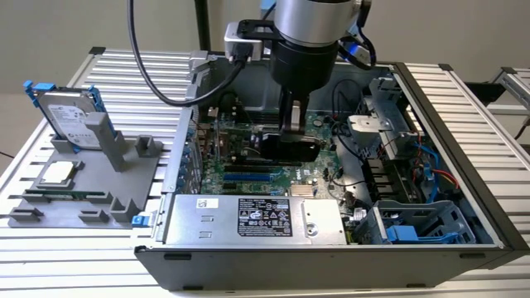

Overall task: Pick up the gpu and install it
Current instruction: 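Insert the gpu into the slot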

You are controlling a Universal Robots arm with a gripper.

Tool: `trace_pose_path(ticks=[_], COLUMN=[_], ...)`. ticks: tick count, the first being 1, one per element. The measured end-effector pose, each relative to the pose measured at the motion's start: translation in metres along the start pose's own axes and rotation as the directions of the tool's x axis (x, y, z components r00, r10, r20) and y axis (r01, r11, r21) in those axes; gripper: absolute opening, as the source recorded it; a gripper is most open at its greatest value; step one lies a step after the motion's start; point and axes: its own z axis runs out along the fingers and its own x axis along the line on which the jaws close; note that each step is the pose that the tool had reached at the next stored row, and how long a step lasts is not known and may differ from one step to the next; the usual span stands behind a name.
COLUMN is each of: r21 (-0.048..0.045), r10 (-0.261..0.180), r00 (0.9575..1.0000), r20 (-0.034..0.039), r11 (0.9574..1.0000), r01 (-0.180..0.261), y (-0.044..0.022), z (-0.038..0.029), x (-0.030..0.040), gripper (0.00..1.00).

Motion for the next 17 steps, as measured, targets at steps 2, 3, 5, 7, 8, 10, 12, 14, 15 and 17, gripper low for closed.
trace_pose_path(ticks=[2, 3, 5, 7, 8, 10, 12, 14, 15, 17], r21=[0.0000, 0.0000, 0.0000, 0.0000, 0.0000, 0.0000, -0.0001, 0.0000, 0.0000, 0.0000], r10=[0.000, 0.000, 0.000, 0.000, 0.000, 0.000, 0.000, 0.000, 0.000, 0.000], r00=[1.0000, 1.0000, 1.0000, 1.0000, 1.0000, 1.0000, 1.0000, 1.0000, 1.0000, 1.0000], r20=[0.0000, -0.0001, -0.0001, -0.0001, -0.0001, -0.0001, -0.0003, -0.0001, -0.0002, 0.0000], r11=[1.0000, 1.0000, 1.0000, 1.0000, 1.0000, 1.0000, 1.0000, 1.0000, 1.0000, 1.0000], r01=[0.000, 0.000, 0.000, 0.000, 0.000, 0.000, 0.000, 0.000, 0.000, 0.000], y=[0.0000, 0.0000, 0.0000, 0.0000, 0.0000, 0.0000, 0.0000, 0.0000, 0.0000, 0.0000], z=[0.0014, 0.0020, 0.0032, 0.0045, 0.0051, 0.0062, 0.0070, 0.0072, 0.0073, 0.0076], x=[0.0000, 0.0000, 0.0000, 0.0000, 0.0000, -0.0001, 0.0000, 0.0000, 0.0000, -0.0001], gripper=[0.00, 0.00, 0.00, 0.00, 0.00, 0.00, 0.00, 0.00, 0.00, 0.00])
